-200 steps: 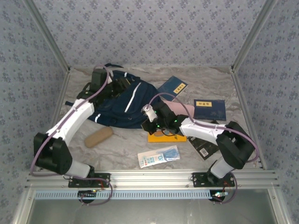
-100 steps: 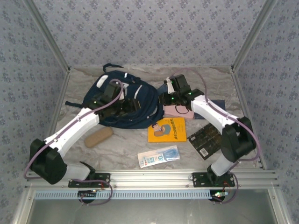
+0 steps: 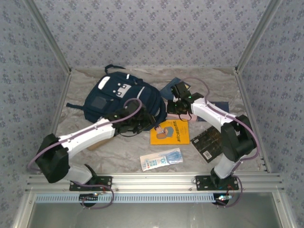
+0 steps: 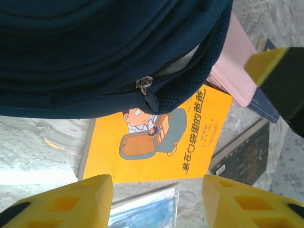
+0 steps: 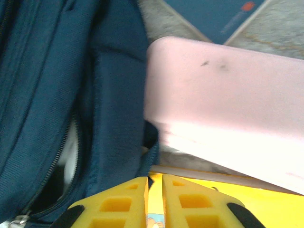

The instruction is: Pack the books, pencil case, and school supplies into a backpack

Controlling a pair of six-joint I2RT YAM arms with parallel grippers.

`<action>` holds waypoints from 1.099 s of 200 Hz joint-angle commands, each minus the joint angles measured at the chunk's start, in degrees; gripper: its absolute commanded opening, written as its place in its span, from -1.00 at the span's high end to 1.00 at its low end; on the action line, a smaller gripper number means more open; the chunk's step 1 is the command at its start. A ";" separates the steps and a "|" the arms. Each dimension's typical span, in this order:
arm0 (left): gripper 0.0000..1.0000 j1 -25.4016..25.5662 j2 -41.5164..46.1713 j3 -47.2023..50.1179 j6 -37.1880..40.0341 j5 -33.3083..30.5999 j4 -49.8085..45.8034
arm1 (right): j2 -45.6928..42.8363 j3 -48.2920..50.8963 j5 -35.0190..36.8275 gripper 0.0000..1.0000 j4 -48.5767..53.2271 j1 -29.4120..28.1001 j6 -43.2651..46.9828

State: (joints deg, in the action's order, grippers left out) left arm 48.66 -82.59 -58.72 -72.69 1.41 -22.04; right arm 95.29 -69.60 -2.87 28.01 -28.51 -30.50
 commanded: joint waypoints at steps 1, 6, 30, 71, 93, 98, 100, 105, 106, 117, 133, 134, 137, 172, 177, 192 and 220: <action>0.04 1.18 -4.47 -4.72 -8.21 -5.22 0.37 | -3.38 0.79 5.46 0.72 -1.85 0.93 -6.33; 0.05 1.18 -5.38 -4.92 -9.01 -5.56 0.46 | -3.69 2.86 5.36 0.72 -2.37 1.20 -6.77; 0.15 1.21 -8.12 -5.46 -11.86 -7.75 1.75 | -4.82 4.64 4.31 0.73 -4.06 2.34 -7.65; 0.20 1.21 -11.51 -7.28 -14.08 -10.38 0.64 | -5.15 6.72 2.94 0.73 -5.98 3.69 -8.15; 0.25 0.85 -12.96 -8.14 -14.31 -11.52 0.69 | -4.87 7.78 1.58 0.73 -7.63 3.99 -8.38; 0.26 0.75 -13.34 -8.35 -14.39 -11.69 0.71 | -4.78 7.94 1.32 0.73 -8.01 4.01 -8.49; 0.27 0.73 -13.49 -8.43 -14.41 -11.69 0.73 | -4.76 7.98 1.26 0.73 -8.18 4.04 -8.51; 0.28 0.65 -13.87 -8.67 -14.41 -11.89 0.69 | -4.56 8.12 1.07 0.73 -8.44 4.05 -8.52; 0.28 0.65 -13.94 -8.73 -14.37 -11.88 0.69 | -4.53 8.14 1.05 0.73 -8.51 4.07 -8.57; 0.30 0.52 -14.85 -9.18 -14.51 -12.18 0.35 | -4.20 8.26 0.49 0.73 -9.15 3.99 -8.69; 0.35 0.36 -15.99 -9.39 -14.89 -12.29 0.75 | -3.25 8.07 0.22 0.73 -9.94 4.00 -8.70; 0.36 0.37 -16.05 -9.40 -14.87 -12.30 0.72 | -3.17 8.03 0.23 0.73 -10.01 4.00 -8.70; 0.37 0.30 -16.23 -9.46 -14.98 -12.32 0.62 | -3.03 7.92 0.17 0.73 -10.15 3.99 -8.70; 0.59 -0.65 -17.69 -9.32 -15.58 -13.57 -1.34 | -0.25 6.29 -0.15 0.72 -11.00 3.41 -8.96; 0.63 -0.76 -17.70 -9.15 -15.48 -13.98 -1.66 | 0.12 6.13 -0.18 0.72 -11.04 3.21 -8.96; 0.74 -1.00 -17.52 -9.22 -15.35 -15.41 -3.15 | 1.10 5.59 -0.51 0.72 -11.47 2.53 -8.85; 1.00 -1.87 -17.61 -8.37 -13.81 -15.15 -1.66 | 3.27 3.99 -1.76 0.71 -11.29 0.63 -7.61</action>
State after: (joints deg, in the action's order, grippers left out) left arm 48.29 -99.46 -66.89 -80.66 -10.44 -20.73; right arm 96.60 -62.61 -3.05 16.97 -26.13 -38.37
